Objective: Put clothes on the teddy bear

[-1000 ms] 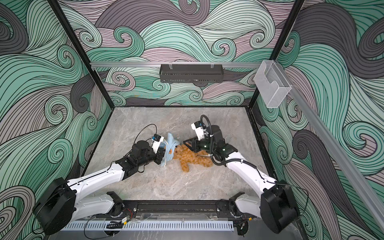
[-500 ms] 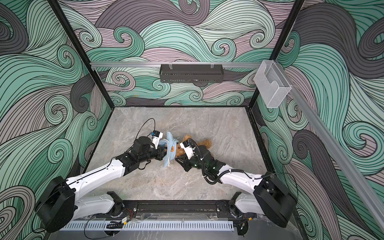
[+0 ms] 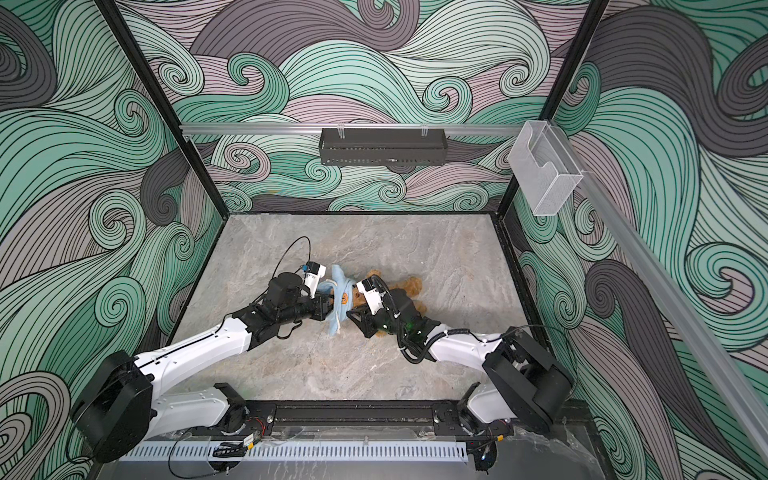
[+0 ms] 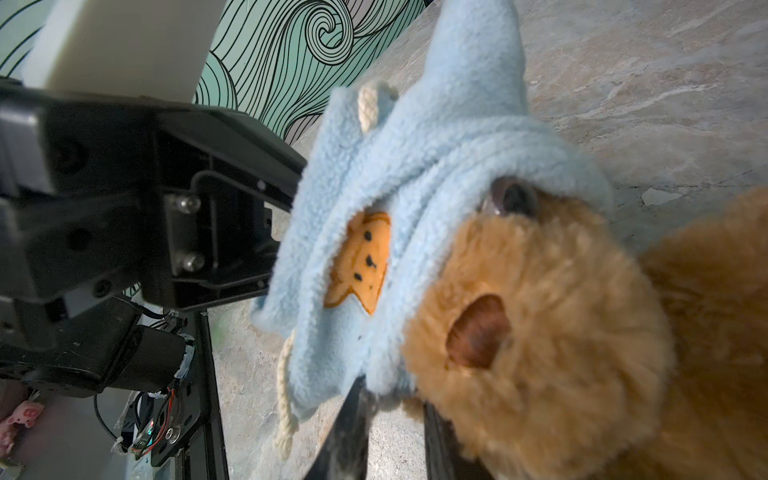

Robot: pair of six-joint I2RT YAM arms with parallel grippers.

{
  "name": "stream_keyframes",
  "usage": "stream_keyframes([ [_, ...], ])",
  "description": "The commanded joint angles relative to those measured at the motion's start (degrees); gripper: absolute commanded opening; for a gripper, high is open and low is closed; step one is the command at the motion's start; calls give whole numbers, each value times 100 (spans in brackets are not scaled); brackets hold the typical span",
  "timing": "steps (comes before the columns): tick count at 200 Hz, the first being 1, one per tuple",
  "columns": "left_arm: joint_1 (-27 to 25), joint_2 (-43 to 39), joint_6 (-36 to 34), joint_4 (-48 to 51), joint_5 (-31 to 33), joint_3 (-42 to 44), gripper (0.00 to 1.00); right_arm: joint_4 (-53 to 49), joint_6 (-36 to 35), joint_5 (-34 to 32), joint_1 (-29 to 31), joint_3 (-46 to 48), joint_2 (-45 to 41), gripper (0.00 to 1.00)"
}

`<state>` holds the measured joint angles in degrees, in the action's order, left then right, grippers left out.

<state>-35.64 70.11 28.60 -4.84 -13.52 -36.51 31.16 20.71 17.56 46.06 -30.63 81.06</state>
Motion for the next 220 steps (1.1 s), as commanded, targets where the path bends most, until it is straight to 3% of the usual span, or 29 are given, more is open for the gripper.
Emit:
stream_keyframes([
  [1,30,86,40,28,-202,-248,0,320,100,-15,28,-253,126,19],
  [32,31,75,99,40,-40,-249,0,-17,51,-508,23,-212,31,0],
  [69,30,-33,-508,277,254,-146,0,-515,107,-1040,-74,46,-774,0],
  [90,22,-48,-1236,276,166,19,0,-970,468,-1362,-234,40,-1198,0],
  [148,-92,-59,-2202,489,-13,110,0,-1986,1400,-2030,-651,-89,-1585,0],
  [193,-164,-45,-2602,382,-549,222,0,-2213,2014,-1693,-1480,20,-1397,0],
  [220,-163,-147,-2336,-2,-685,366,0,-2386,1969,-1497,-1797,-12,-1050,0],
])
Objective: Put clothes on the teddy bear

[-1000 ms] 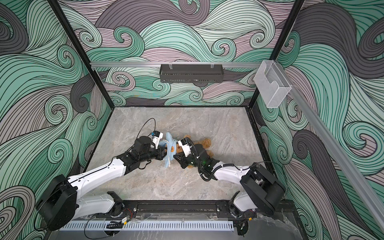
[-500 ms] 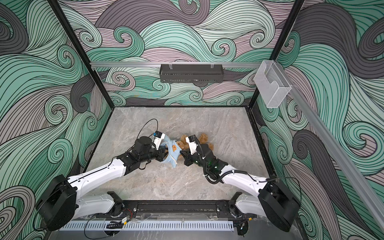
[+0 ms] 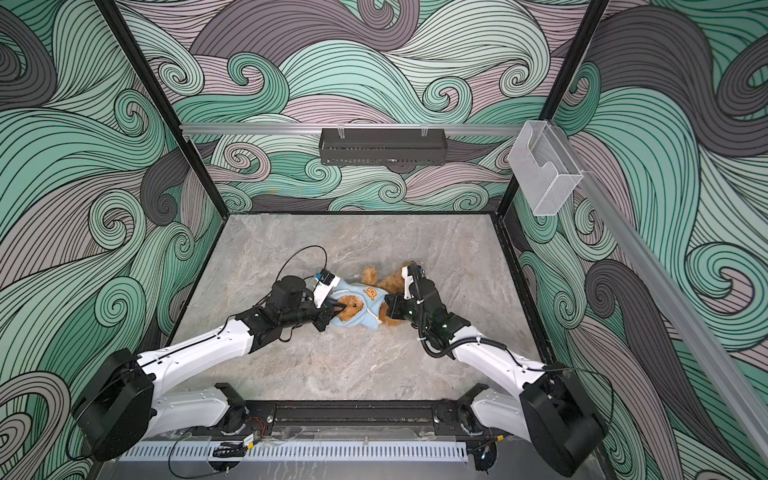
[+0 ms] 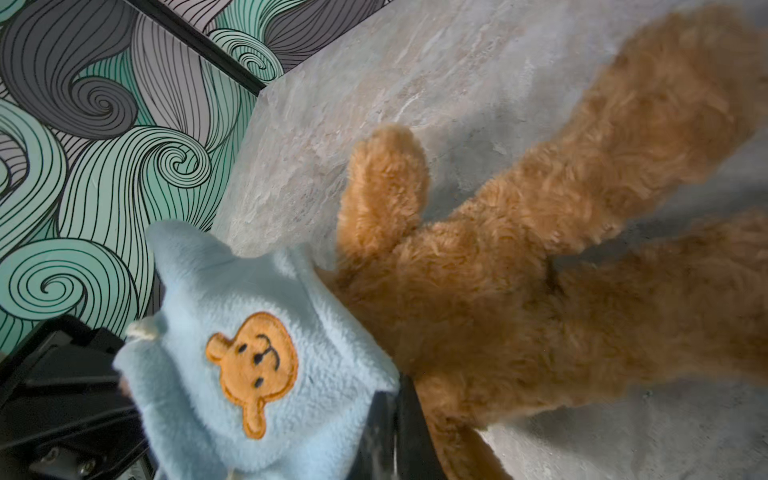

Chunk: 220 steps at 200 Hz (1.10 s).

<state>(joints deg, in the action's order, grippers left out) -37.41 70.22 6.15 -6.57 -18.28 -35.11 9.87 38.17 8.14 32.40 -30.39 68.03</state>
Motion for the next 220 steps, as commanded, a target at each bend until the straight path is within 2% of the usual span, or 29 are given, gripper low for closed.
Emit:
stream_keyframes([
  [1,14,-166,-67,146,-209,238,0,-266,215,-548,-438,-36,263,0],
  [24,32,-404,543,-293,232,383,0,-69,-199,-209,-518,6,690,0],
  [42,32,-436,1091,-276,681,234,0,527,-657,504,-501,77,1016,0],
  [58,23,-237,1482,-93,706,-50,0,1098,-884,1060,-390,69,1123,0],
  [78,23,53,2141,-3,842,-284,0,1162,-1299,1608,-82,-263,1225,10],
  [95,33,65,2927,10,1255,-336,0,803,-1597,1701,41,-533,1213,19],
  [127,105,-41,4213,1116,1961,-897,0,72,-2115,1027,5,-513,584,31],
  [148,258,-56,5014,1513,1769,-1114,0,-32,-2248,889,29,-387,102,38],
  [180,804,0,6747,768,565,-782,0,720,-2438,1199,226,194,-431,39],
  [206,1169,238,7616,328,-476,-847,0,1299,-2469,1212,595,385,-291,38],
  [220,1226,346,8028,130,-702,-884,0,1743,-2286,1153,755,429,-14,38],
])
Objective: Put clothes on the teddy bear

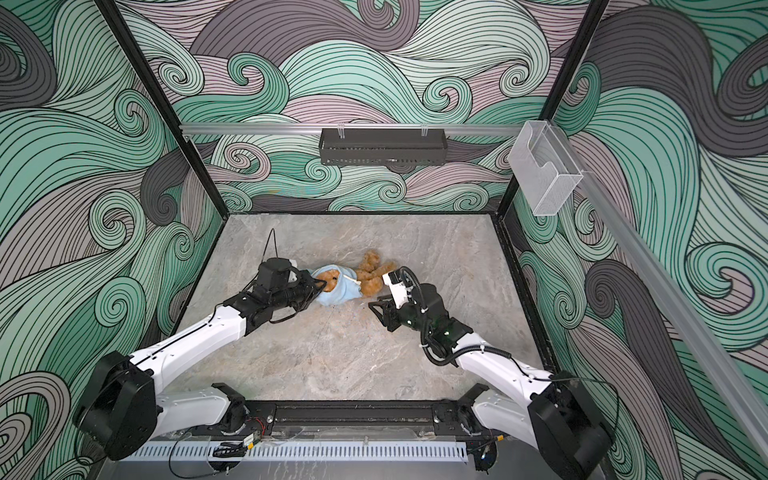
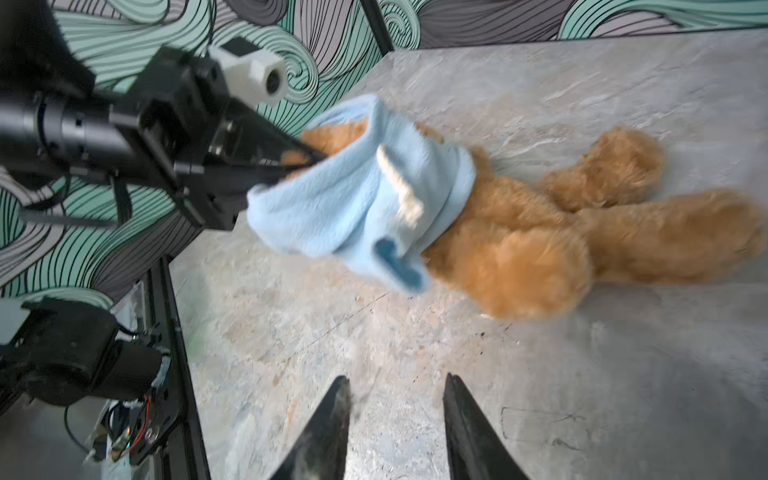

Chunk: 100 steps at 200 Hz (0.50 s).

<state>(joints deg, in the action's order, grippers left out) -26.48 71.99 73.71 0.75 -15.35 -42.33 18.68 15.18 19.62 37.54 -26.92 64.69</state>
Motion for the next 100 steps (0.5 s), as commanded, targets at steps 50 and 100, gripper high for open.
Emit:
stream_keyframes([
  [50,113,591,2355,-1422,-1453,-174,0,2180,572,-809,701,-7,1524,32],
  [100,64,608,2488,-1483,-1352,-157,0,2935,811,-933,842,-74,2214,31],
])
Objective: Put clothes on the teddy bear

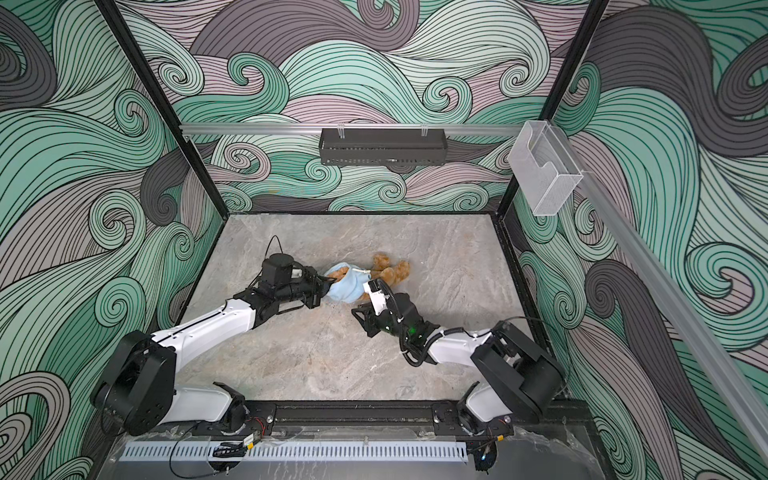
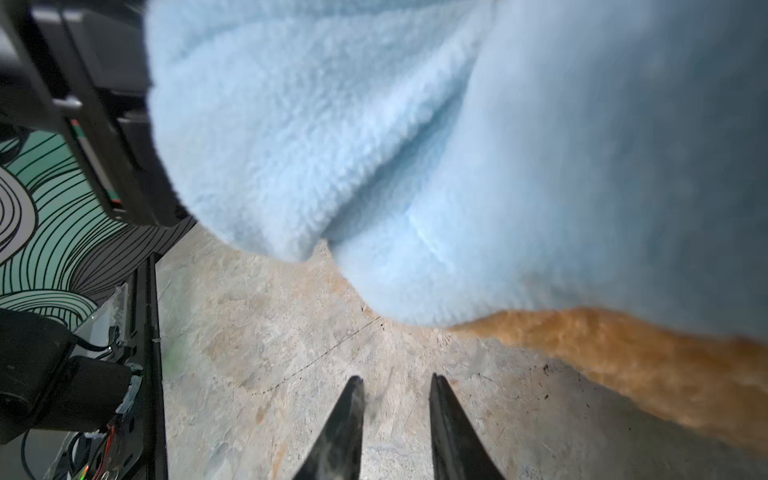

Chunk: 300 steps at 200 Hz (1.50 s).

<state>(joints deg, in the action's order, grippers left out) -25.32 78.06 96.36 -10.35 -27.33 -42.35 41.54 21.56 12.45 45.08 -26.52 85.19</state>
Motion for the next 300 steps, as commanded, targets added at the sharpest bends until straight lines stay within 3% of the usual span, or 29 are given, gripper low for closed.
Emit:
stream_keyframes([
  [1,-52,4,220,-381,-148,-157,0,642,168,-221,88,-119,169,31],
  [84,-144,176,283,-585,-158,-98,0,1282,456,-681,203,-325,744,27],
  [181,-124,236,254,-593,-156,-157,0,687,303,-1374,203,-198,575,0],
  [242,139,83,-661,469,-426,-547,0,-177,-213,-1884,-28,407,56,0],
  [300,382,-41,-1336,1058,-593,-472,0,-981,-419,-1614,-825,780,-624,0],
])
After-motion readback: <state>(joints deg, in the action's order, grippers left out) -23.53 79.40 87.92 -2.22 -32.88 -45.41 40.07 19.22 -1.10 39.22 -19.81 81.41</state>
